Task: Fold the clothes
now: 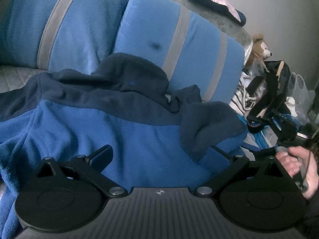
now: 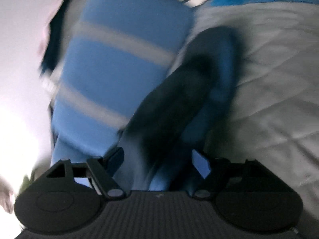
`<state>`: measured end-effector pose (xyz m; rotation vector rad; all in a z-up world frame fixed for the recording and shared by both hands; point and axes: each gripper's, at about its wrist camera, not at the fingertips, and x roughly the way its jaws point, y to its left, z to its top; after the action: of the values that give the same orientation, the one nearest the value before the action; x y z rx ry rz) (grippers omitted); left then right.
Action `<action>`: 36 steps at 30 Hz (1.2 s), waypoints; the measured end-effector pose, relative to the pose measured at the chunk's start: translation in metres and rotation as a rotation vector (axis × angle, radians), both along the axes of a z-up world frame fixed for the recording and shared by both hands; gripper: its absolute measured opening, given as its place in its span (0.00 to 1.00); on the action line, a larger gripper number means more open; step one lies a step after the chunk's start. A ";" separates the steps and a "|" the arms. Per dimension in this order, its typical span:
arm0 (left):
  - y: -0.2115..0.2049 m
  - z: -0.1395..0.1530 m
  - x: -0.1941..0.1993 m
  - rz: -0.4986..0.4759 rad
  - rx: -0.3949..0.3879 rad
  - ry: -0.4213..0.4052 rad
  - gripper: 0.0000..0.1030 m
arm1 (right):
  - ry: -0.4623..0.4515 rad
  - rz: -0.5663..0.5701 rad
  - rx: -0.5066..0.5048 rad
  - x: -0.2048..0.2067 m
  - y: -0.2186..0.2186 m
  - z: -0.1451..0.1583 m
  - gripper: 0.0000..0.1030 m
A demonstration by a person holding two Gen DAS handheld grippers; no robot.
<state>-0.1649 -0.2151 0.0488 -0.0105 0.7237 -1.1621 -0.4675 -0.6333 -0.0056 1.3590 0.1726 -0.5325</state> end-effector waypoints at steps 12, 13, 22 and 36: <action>0.008 0.008 0.008 0.027 -0.065 -0.009 1.00 | 0.106 -0.224 0.077 -0.006 -0.066 -0.033 0.80; 0.009 0.008 0.010 0.032 -0.069 -0.010 1.00 | 0.112 -0.232 0.068 -0.007 -0.070 -0.034 0.75; 0.019 0.022 0.027 0.102 -0.113 -0.042 1.00 | 0.196 -0.271 -0.368 -0.009 -0.077 0.027 0.06; 0.056 0.041 0.072 0.311 -0.247 0.015 1.00 | 0.258 0.835 -1.572 0.086 0.213 0.054 0.05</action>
<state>-0.0926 -0.1591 0.0901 -0.3287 0.5639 -0.9461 -0.3811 -0.4200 0.0487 -0.3595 0.3873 -0.0097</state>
